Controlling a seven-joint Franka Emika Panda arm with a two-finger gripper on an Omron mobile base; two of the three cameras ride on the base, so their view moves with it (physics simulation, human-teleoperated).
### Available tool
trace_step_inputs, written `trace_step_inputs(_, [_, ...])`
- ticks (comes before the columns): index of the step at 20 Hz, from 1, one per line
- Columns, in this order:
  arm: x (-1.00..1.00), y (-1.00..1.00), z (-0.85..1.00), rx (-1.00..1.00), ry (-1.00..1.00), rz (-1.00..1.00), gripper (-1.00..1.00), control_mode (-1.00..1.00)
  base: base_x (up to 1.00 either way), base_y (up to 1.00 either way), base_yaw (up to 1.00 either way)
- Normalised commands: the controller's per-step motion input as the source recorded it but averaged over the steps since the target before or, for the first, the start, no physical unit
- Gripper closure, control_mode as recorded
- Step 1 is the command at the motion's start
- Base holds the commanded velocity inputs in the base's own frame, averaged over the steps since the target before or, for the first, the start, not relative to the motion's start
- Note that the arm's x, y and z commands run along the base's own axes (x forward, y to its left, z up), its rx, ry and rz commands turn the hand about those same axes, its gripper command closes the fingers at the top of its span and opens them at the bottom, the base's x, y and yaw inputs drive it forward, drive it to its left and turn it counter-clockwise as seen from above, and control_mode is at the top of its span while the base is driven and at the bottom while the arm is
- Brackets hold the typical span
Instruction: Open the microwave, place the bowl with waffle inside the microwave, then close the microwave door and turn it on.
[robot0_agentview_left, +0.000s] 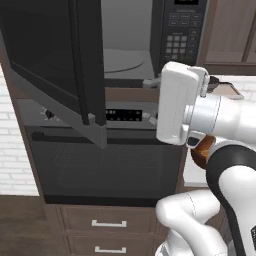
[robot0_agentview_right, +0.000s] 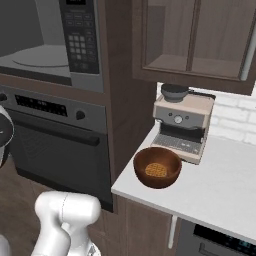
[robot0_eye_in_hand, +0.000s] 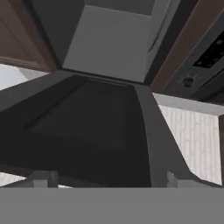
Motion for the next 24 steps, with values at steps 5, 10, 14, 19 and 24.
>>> trace_step_inputs(5, [0.0, 0.42, 0.06, 0.0, 0.0, 0.23, -1.0, -1.0, 0.0, 0.0, 0.0])
trace_step_inputs(10, [0.0, 0.66, 0.03, -0.03, 0.0, 0.15, -1.0, -1.0, 0.0, 0.0, 0.0])
trace_step_inputs(14, [0.0, 0.68, 0.0, -0.02, 0.0, 0.14, -1.0, -1.0, 0.0, 0.0, 0.0])
trace_step_inputs(19, [0.0, 0.67, 0.0, -0.01, 0.0, 0.14, -1.0, -1.0, 0.0, 0.0, 0.0])
trace_step_inputs(24, [0.18, 0.57, -0.03, 0.0, 0.0, 0.17, -1.0, -1.0, 0.0, 0.0, 0.0])
